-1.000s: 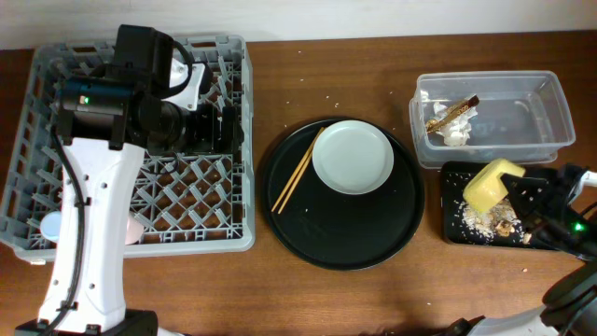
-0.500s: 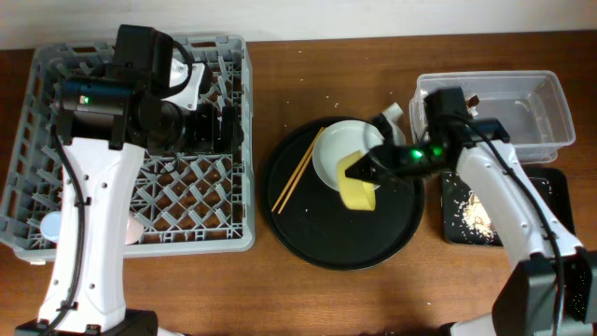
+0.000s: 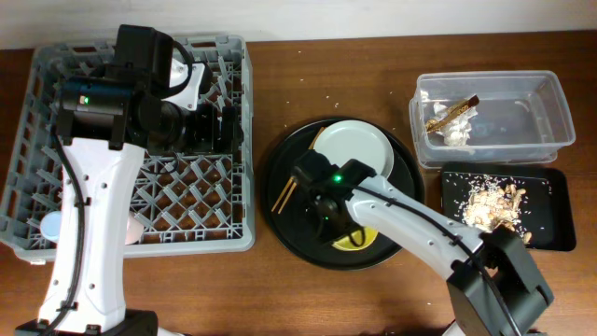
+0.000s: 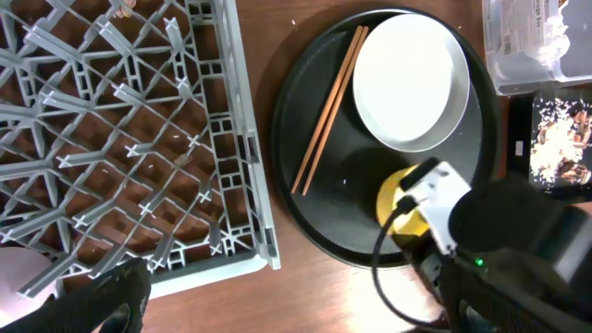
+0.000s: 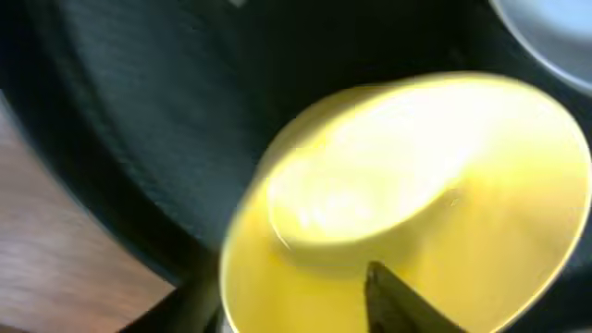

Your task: Sort waste into correct bins and load items into the dishwasher rack

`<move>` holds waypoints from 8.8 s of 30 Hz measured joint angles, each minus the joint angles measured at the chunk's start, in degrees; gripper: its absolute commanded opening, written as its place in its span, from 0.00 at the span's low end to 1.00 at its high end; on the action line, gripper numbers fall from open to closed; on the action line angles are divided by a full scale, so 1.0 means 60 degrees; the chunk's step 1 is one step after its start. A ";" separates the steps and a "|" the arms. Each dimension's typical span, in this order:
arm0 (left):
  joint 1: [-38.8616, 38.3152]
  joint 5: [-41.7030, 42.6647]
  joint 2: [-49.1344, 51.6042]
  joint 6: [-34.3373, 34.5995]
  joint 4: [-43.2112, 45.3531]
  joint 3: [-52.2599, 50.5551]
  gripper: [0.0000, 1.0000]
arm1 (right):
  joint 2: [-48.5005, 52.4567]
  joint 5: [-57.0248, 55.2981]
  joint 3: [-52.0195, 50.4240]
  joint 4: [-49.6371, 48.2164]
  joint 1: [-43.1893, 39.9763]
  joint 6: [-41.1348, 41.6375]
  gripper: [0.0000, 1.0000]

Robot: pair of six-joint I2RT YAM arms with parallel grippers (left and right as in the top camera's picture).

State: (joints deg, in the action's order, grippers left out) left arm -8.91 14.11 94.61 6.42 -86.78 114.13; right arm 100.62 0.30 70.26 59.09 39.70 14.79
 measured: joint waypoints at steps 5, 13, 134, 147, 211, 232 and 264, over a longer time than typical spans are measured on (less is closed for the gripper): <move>0.0000 0.0000 0.0000 0.0000 0.0004 0.0000 0.99 | -0.1781 -0.0270 -0.0033 0.0623 -0.0561 0.0353 0.89; 0.0000 0.0004 0.0000 0.0000 0.0004 0.0000 0.99 | -0.8357 -0.1137 0.0503 0.1111 -0.0641 0.0025 0.98; -0.0335 -1.1500 0.7293 0.5723 -0.1639 0.2583 0.87 | -1.6637 -0.2135 -1.1570 -0.9296 -0.6495 -0.1832 0.98; -0.1632 0.0452 0.3464 0.0678 0.0845 0.2499 0.74 | -1.6637 -0.2131 -1.1570 -0.9296 -0.6495 -0.1832 0.98; -0.3679 -0.2958 0.6091 -0.1534 0.3741 -0.0656 0.53 | -1.6637 -0.2131 -1.1570 -0.9296 -0.6495 -0.1829 0.98; -0.3650 -0.3177 0.6073 -0.1464 0.4728 -0.1545 0.54 | -1.6637 -0.2131 -1.1570 -0.9296 -0.6495 -0.1829 0.98; -0.3621 -0.2131 0.6637 -0.1096 0.2022 0.0153 0.48 | -1.6637 -0.2131 -1.1570 -0.9296 -0.6499 -0.1832 0.98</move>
State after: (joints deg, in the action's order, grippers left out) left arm -30.63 1.32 134.43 -0.16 -74.65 115.04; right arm 0.80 -12.49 0.84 3.31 0.71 3.79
